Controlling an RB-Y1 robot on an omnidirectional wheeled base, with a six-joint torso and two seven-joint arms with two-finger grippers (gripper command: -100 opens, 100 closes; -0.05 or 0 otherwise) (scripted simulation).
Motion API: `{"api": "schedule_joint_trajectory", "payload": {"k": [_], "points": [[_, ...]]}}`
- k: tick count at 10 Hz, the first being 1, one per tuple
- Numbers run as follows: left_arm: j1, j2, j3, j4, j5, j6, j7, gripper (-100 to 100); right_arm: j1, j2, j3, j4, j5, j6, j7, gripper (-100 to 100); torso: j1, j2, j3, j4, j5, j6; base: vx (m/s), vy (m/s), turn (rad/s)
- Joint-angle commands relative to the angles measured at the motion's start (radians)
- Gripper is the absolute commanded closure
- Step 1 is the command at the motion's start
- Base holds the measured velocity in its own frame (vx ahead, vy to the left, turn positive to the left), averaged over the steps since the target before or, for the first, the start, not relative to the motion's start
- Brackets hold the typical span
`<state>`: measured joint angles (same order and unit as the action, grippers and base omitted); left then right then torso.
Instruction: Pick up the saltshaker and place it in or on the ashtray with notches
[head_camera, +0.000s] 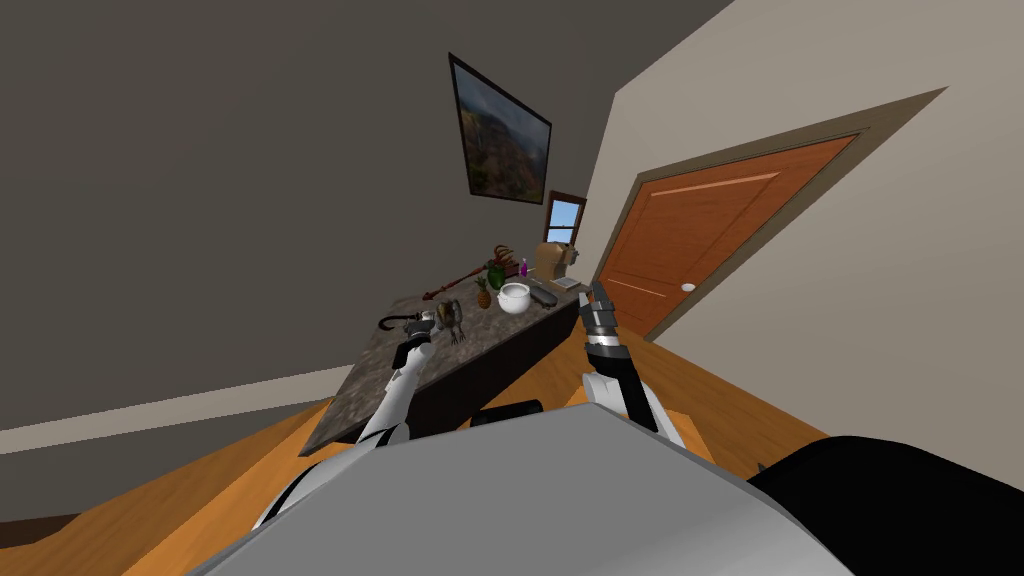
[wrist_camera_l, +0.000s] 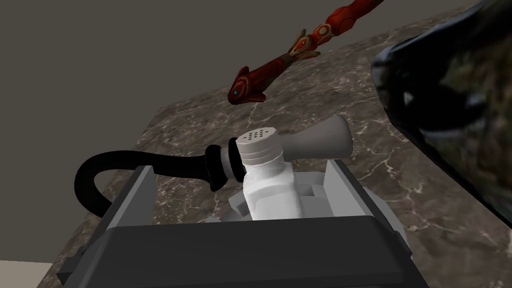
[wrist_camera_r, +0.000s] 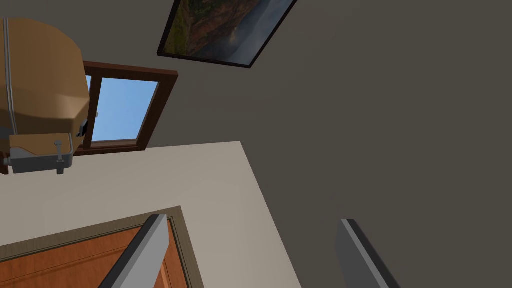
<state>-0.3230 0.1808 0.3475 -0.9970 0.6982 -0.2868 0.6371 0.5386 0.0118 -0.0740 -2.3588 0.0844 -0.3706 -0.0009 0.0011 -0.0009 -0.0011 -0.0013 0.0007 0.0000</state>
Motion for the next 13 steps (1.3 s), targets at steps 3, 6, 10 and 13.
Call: {"api": "schedule_joint_trajectory", "payload": {"k": [3, 6, 10, 13], "points": [[-0.045, 0.032, 0.024, -0.005, 0.01, 0.07, -0.012, -100, 0.0, 0.0, 0.0, 0.0, 0.0, 0.0, 0.0, 0, -0.004, 0.001, 0.001, 0.0, -0.001, 0.0, -0.019, -0.058, 0.07], [-0.078, 0.056, 0.042, -0.009, 0.018, 0.123, -0.021, -100, 0.0, 0.0, 0.0, 0.0, 0.0, 0.0, 0.0, 0, -0.004, 0.001, 0.001, 0.0, -0.001, 0.0, -0.016, -0.057, 0.053], [-0.105, 0.079, 0.052, -0.006, 0.024, 0.159, -0.024, -100, 0.0, 0.0, 0.0, 0.0, 0.0, 0.0, 0.0, 0, -0.004, 0.001, 0.0, 0.0, -0.001, 0.0, -0.01, -0.045, 0.043], [-0.107, 0.079, 0.053, -0.006, 0.025, 0.162, -0.025, 0, 0.0, 0.0, 0.0, 0.0, 0.0, 0.0, 0.0, 0, 0.0, 0.0, 0.0, 0.0, 0.0, 0.0, 0.0, 0.0, 0.0]]}}
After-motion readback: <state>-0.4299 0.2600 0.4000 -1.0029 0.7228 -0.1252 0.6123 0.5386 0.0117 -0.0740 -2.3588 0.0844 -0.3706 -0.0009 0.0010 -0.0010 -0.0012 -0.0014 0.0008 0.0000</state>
